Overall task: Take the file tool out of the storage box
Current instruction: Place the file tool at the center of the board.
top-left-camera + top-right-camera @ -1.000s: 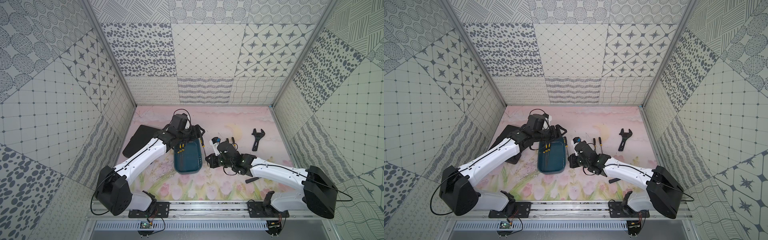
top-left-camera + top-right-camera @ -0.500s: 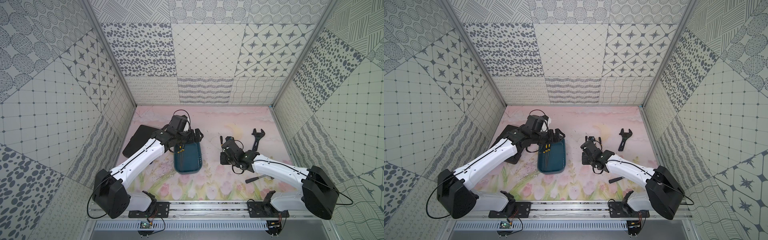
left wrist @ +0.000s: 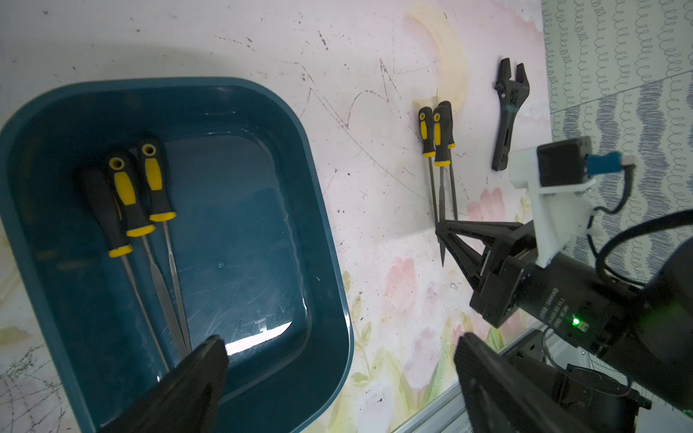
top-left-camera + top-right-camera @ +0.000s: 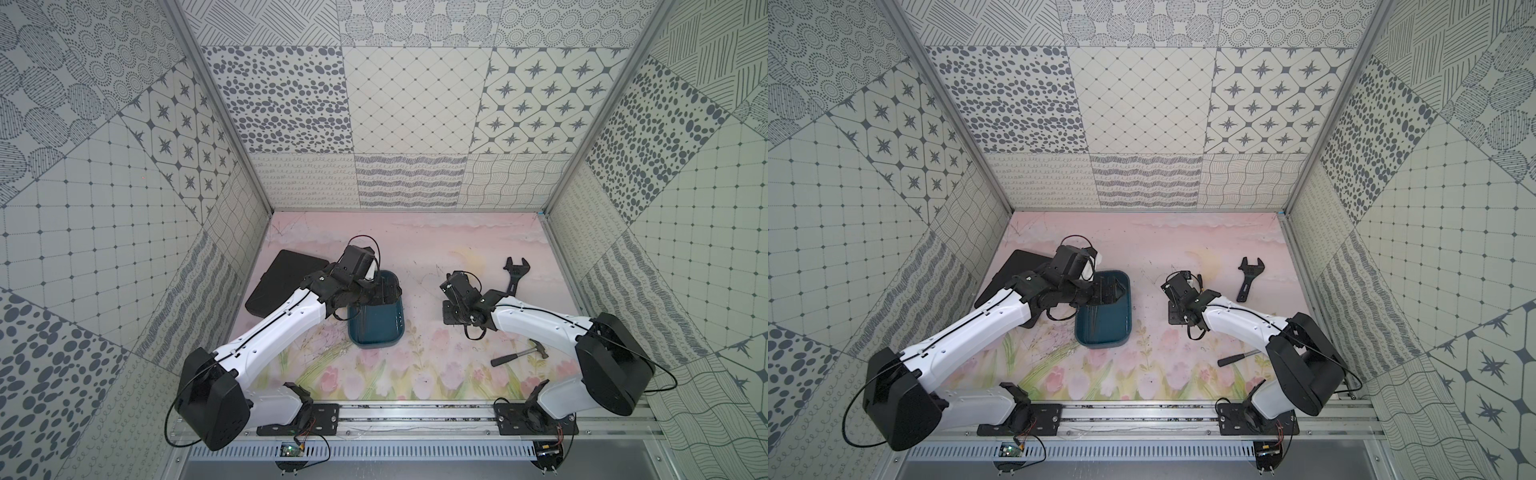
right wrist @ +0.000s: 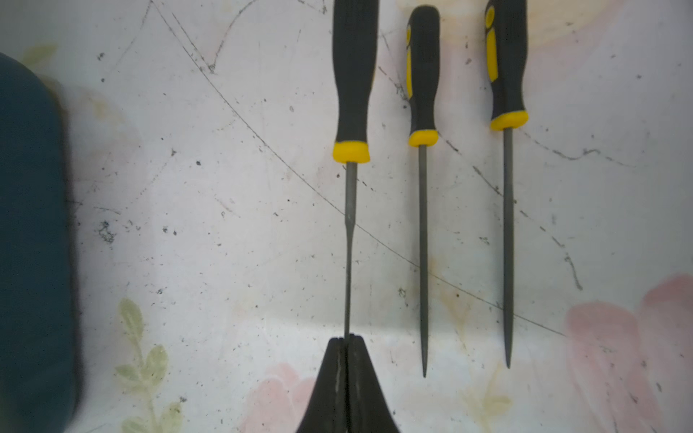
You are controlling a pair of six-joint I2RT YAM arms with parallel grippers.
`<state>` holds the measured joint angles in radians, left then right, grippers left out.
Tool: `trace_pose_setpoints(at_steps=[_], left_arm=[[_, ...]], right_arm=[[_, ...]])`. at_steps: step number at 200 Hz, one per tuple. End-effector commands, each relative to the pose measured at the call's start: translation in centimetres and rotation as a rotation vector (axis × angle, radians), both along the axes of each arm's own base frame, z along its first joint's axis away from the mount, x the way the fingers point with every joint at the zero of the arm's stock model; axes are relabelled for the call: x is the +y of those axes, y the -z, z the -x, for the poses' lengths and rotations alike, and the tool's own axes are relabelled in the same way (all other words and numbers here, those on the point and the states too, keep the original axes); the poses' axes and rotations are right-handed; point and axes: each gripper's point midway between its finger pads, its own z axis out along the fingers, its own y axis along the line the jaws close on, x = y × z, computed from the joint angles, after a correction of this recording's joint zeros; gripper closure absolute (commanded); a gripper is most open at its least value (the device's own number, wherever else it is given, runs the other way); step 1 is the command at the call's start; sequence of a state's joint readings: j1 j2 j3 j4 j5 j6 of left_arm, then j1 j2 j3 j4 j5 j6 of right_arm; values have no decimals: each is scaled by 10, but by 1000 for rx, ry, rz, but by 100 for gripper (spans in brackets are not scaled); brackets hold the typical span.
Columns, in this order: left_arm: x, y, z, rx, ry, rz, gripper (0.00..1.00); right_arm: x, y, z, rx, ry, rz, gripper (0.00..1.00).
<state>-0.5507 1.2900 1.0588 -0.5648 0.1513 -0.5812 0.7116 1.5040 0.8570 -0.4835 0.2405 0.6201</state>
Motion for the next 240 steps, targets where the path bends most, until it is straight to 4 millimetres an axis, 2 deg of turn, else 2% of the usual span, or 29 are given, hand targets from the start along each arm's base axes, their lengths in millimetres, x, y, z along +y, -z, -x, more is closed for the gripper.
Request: trace_pose_setpoints(at_steps=[1,38,128,173,240], left_arm=[[-3,-7,15,-20,14,50,1],[8,-3,21,-21,-8,10,1],[9,11,20,5,-20,-17,1],[13,14,13,0,-35,-53,1],[19,26,-10,-12,-74,-160,1]], right_arm=[[4,-3,-14,-14,1,3,100],[4,4,-22,4,2,21,100],[3,23,-23,53,-1,54,100],[2,31,-21,72,-4,64,100],[-1,31,-21,69,-3,74,95]])
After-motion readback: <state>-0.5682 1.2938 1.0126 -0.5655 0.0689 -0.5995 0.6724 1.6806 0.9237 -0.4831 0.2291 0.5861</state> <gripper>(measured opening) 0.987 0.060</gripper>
